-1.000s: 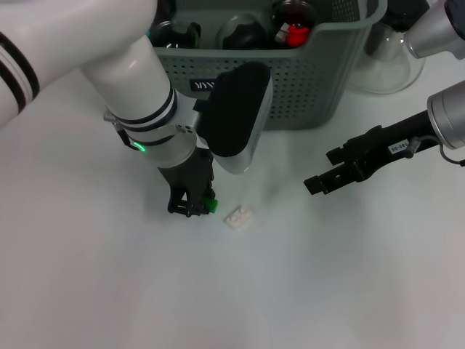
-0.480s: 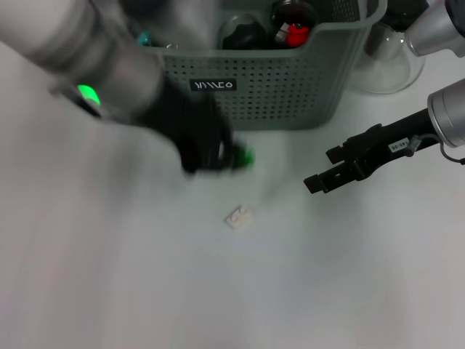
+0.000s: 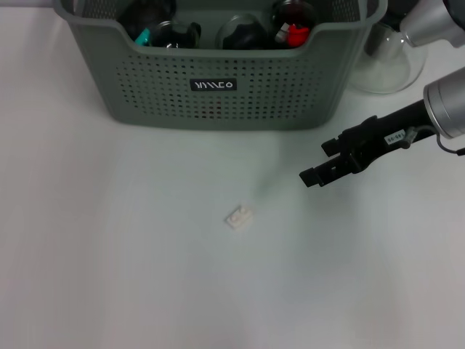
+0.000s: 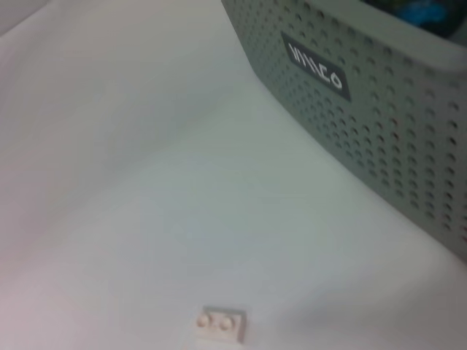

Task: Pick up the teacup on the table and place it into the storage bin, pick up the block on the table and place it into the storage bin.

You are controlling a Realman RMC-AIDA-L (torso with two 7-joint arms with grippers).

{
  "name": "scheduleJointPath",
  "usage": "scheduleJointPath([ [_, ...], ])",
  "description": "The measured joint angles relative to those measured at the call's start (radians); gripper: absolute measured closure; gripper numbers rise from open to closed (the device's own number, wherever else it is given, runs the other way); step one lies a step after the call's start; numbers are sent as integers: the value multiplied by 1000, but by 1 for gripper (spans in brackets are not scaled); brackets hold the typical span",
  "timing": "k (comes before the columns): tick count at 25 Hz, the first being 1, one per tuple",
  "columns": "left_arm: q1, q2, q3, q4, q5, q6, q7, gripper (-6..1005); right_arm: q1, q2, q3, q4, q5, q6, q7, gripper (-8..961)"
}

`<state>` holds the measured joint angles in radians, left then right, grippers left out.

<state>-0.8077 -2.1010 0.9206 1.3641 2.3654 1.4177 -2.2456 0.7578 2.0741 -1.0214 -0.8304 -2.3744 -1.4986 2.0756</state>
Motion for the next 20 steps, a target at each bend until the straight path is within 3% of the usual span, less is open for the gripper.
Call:
scheduleJointPath([
  [5,-139,27,46,-234,258,-198,-92,726,19,-3,0,-1,0,-4,0,9],
  [10,-242,37,48,-478,439,-379,-144,708,28,-3,0,-1,0,-4,-2,8],
  [14,-284,46,61,-608,491,-452,-170,694,29,-3,0,-1,0,-4,-5,8],
  [20,-289,45,71,-638,491,-452,-176,672,29,-4,0,-1,-1,-4,-9,8],
])
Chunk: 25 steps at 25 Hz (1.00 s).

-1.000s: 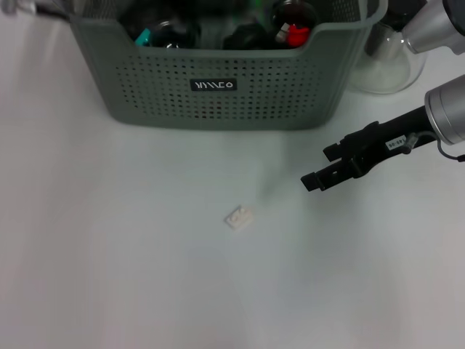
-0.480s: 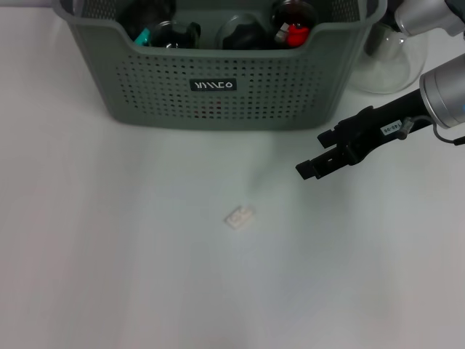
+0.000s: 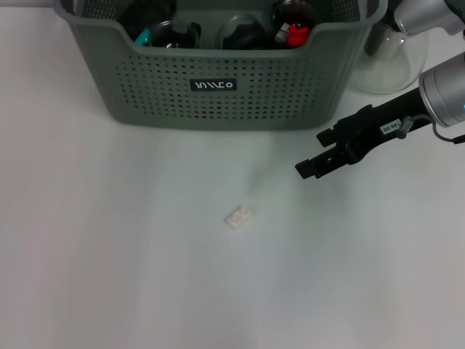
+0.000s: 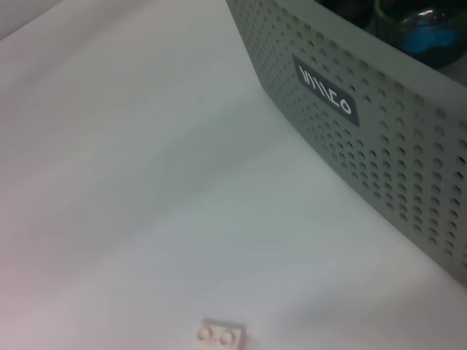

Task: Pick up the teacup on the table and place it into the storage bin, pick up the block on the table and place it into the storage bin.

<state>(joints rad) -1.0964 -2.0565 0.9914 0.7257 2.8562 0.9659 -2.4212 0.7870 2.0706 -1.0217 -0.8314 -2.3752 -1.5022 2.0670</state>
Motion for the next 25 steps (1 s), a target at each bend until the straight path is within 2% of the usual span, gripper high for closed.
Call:
scheduleJointPath([
  [9,4,-5,19,6,1,-3,-9,640,0,-3,-2,0,-1,1,-2,8],
  [12,19,-8,15,70,-4,35,-8,494,-2,-4,-3,0,-1,1,-3,8],
  [15,85,-29,5,271,-76,142,11,360,-4,-7,-6,0,-1,0,-5,8],
  [19,228,-50,2,640,-332,359,69,214,-5,-9,-6,0,-1,1,-5,9],
  [22,325,-50,-7,864,-557,552,154,216,-7,-10,-7,0,-1,4,-5,9],
  [25,388,-61,-13,993,-683,724,259,218,-9,-11,-6,0,-1,6,-5,9],
])
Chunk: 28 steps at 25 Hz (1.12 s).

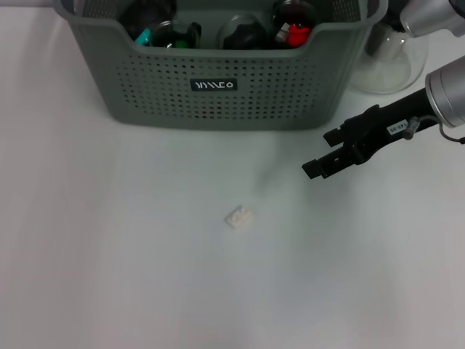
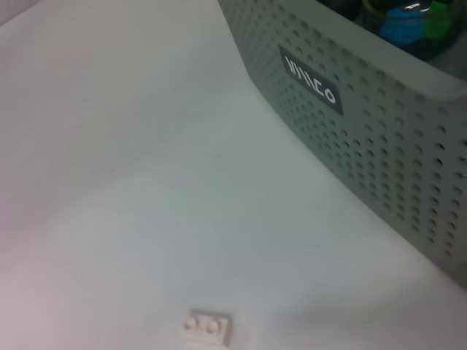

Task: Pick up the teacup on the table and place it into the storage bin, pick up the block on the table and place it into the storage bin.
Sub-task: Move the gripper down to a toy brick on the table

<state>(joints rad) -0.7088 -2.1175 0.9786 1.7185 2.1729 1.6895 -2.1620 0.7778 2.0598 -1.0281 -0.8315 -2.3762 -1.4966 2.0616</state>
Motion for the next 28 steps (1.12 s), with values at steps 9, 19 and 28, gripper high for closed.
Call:
scheduleJointPath([
  [9,23,-45,192,-108,79,243,293,224,-11,1,6,11,0,-6,7,9],
  [19,-161,-48,490,-554,314,9,398,232,-23,1,5,12,0,-15,17,8],
  [28,-186,-54,724,-644,364,-181,419,223,-28,5,6,12,0,-14,18,9],
])
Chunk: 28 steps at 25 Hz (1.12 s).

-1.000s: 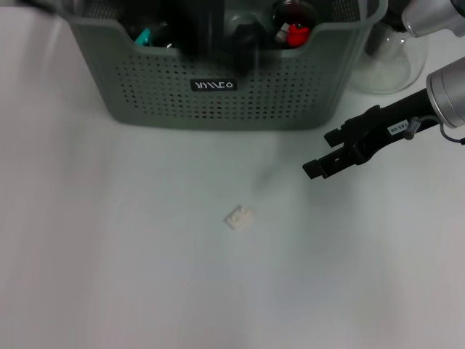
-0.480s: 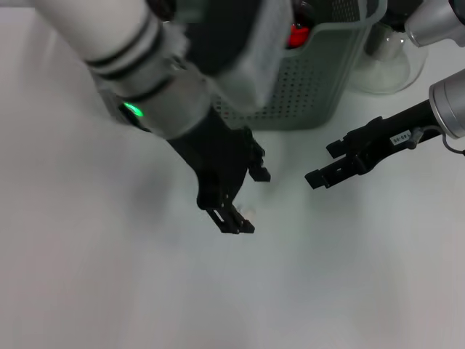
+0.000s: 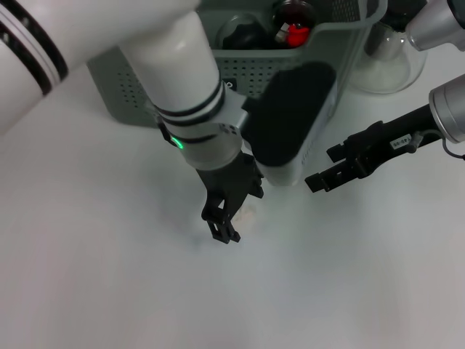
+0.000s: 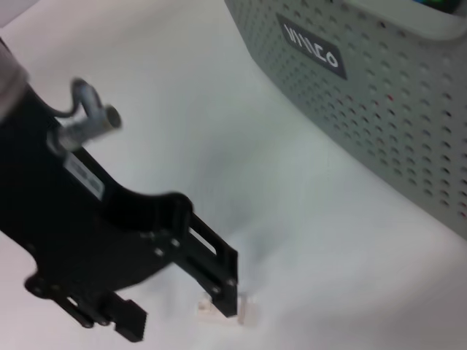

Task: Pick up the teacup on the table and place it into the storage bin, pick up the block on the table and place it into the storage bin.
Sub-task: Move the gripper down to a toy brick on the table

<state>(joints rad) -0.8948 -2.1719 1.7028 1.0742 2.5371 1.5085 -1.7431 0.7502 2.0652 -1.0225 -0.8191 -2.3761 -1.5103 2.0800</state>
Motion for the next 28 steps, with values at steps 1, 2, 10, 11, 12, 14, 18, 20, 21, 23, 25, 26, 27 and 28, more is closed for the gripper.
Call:
scheduleJointPath([
  [1,-5,-1,16,-11,0,-14,2,224,0,1,-1,0,0,3,0,9],
  [2,-11,-1,32,-24,0,-31,3,224,0,2,-2,0,0,6,0,9],
  [10,-58,-2,84,-118,1,-97,5,229,0,5,0,0,0,9,-2,9],
  [11,-63,-2,84,-126,1,-99,5,230,0,5,0,0,0,10,-3,9],
  [12,-68,-2,84,-136,1,-101,5,230,0,5,0,0,0,11,-3,9],
  [14,-76,-2,85,-150,2,-105,5,231,0,6,0,0,0,12,-5,9],
  [18,-87,-2,87,-183,1,-127,10,233,0,8,-1,0,0,14,-8,8],
  [20,-94,-3,88,-201,-1,-132,16,234,0,8,-4,0,0,16,-8,8],
  [21,-95,-4,88,-206,-1,-134,18,234,0,8,-5,0,0,17,-8,8],
  [23,-97,-5,88,-210,-3,-141,20,235,-1,9,-5,0,0,18,-9,8],
  [25,-97,-5,90,-210,-5,-143,20,236,-1,9,-6,0,0,18,-10,8],
  [26,-97,-5,92,-210,-5,-143,21,236,-1,9,-6,0,0,18,-10,8],
  [27,-97,-5,94,-211,-5,-143,21,248,-1,9,-7,0,0,18,-10,9],
  [28,-97,-5,96,-211,-6,-143,21,259,-2,9,-7,0,0,18,-10,9],
])
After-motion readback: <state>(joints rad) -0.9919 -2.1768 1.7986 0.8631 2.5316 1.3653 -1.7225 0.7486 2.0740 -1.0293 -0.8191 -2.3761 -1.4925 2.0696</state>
